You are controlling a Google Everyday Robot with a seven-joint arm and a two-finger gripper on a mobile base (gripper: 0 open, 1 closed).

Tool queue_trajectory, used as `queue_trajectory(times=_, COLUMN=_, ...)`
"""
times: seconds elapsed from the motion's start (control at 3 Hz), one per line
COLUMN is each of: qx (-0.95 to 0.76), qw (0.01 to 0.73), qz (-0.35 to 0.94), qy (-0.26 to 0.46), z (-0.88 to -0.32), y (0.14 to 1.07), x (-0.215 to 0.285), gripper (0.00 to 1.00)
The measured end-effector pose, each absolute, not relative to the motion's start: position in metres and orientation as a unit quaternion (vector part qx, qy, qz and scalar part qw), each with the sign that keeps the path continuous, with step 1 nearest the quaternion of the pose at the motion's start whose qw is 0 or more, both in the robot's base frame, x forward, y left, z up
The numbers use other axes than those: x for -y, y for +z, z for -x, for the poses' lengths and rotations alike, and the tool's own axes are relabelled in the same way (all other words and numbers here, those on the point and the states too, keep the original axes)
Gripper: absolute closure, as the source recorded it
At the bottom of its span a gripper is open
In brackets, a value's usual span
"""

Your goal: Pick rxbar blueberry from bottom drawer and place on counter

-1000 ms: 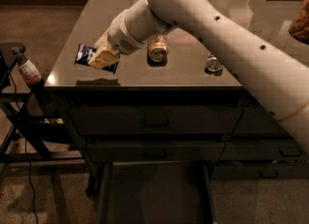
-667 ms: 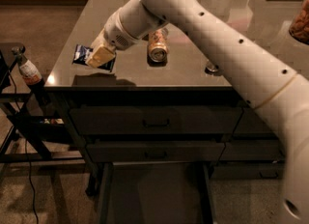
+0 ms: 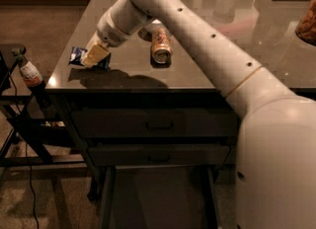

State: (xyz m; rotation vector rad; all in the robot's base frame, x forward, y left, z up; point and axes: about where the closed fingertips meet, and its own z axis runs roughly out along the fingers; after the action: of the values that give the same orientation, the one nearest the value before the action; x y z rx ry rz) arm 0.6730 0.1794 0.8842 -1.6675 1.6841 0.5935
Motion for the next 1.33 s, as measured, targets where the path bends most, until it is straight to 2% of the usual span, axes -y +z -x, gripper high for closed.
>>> queue_trajectory(times=0.67, qx=-0.661, qw=0.328, qz=0.627, qy=0.249, z=-0.677, y=0.848, x=-0.188, gripper=1.00)
queue_trajectory(times=1.0, qx=-0.661, qw=0.326, qz=0.628, qy=0.249, z=-0.676, y=0.845, x=-0.189, gripper=0.81)
queue_trajectory(times=1.33, qx=-0.661, qw=0.326, qz=0.628, qy=0.249, z=-0.676, y=0.845, x=-0.189, gripper=0.57)
